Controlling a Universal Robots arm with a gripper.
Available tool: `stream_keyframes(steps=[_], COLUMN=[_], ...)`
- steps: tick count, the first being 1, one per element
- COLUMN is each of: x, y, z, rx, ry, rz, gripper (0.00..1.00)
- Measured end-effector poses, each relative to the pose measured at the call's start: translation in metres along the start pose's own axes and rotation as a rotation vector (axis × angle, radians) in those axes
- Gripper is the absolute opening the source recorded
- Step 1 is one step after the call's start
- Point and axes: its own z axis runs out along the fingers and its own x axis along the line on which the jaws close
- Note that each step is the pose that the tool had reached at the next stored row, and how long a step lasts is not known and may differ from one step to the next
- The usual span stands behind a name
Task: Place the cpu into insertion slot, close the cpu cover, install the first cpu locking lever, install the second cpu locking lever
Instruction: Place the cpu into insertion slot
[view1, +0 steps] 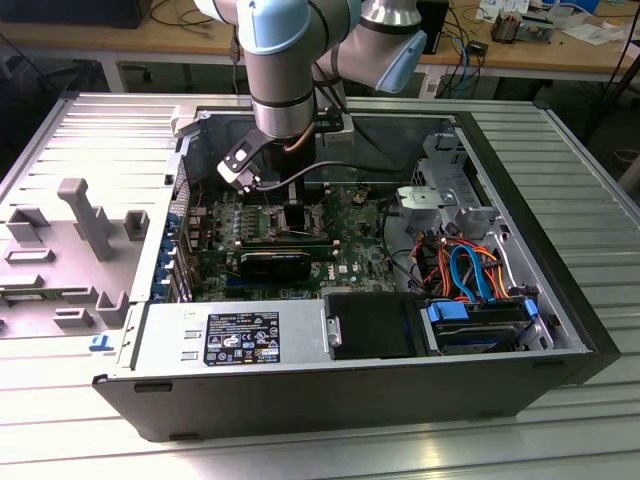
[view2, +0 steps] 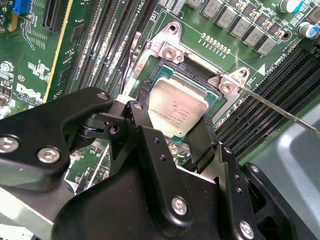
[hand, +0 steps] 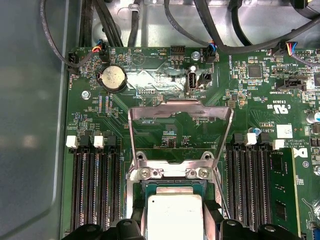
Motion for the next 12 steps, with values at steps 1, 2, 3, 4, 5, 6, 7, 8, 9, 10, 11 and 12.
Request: stream_keyframes(steps=[1,2,3,4,5,6,7,8,9,10,11,12], x=[0.0,0.0,0.0,0.0,0.0002,0.0,0.0,0.0,0.0,0.0,0.0,0.0], y=[0.0,0.0,0.0,0.0001,0.0002,0.0001,0.0,0.0,0.0,0.0001,0.0002,0.0003], z=[0.0,0.0,0.0,0.0001,0.0004,0.0002,0.0002,0.0002,0.0002,-0.0001,-0.0011,-0.0018], rx=[0.0,0.0,0.0,-0.0003,-0.0004,-0.0001,0.0,0.0001,0.0,0.0002,0.0009,0.0013], ry=[0.0,0.0,0.0,-0.0003,-0.0005,-0.0014,-0.0015,-0.0016,-0.0015,-0.0015,-0.0015,-0.0014], rz=[0.0,0.0,0.0,0.0,0.0,0.0,0.0,0.0,0.0,0.0,0.0,0.0], gripper=[0.54,0.54,0.54,0.56,0.61,0.67,0.67,0.67,0.67,0.67,0.67,0.67])
